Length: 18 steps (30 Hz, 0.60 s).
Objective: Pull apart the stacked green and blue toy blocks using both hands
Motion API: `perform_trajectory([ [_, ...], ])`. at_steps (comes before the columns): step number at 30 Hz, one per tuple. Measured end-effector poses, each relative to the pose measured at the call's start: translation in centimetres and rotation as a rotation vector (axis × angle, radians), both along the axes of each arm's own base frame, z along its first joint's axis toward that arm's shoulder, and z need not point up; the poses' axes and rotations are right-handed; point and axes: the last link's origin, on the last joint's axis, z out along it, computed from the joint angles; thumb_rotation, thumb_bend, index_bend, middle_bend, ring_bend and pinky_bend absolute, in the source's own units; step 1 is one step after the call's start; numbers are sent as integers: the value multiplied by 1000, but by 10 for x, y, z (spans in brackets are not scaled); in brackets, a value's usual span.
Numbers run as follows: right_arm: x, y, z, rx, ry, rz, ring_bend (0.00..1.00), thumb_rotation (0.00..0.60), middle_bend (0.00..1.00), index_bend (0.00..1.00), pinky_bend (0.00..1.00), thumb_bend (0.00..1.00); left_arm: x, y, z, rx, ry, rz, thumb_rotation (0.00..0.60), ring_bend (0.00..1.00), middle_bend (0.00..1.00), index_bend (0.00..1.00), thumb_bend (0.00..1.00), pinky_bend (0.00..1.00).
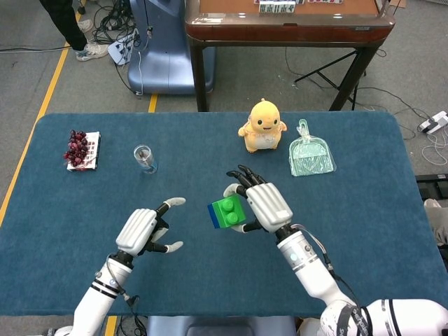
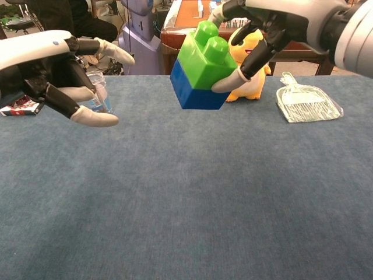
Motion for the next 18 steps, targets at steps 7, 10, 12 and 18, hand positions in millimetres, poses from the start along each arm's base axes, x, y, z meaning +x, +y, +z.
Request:
perform_trajectory([
  [7, 9, 0, -12, 28, -31, 4, 0, 600, 140, 583, 162, 64, 8, 0, -15, -77, -52, 62, 600, 1000, 1000, 261, 86, 1000],
  [10, 12, 1, -17, 35, -39, 9, 0, 600, 139, 583, 162, 64, 11, 0, -18, -92, -75, 69, 600, 1000, 1000, 268, 86, 1000],
  [12, 14, 1, -20, 39, -42, 11, 0, 600, 138, 583, 162, 64, 12, 1, -19, -97, -105, 74, 600, 1000, 1000, 274, 85, 1000],
  [18, 17, 3, -29, 54, -54, 9, 0, 600, 136, 583, 162, 64, 15, 4, -24, -92, -156, 97, 600, 1000, 1000, 280, 84, 1000],
])
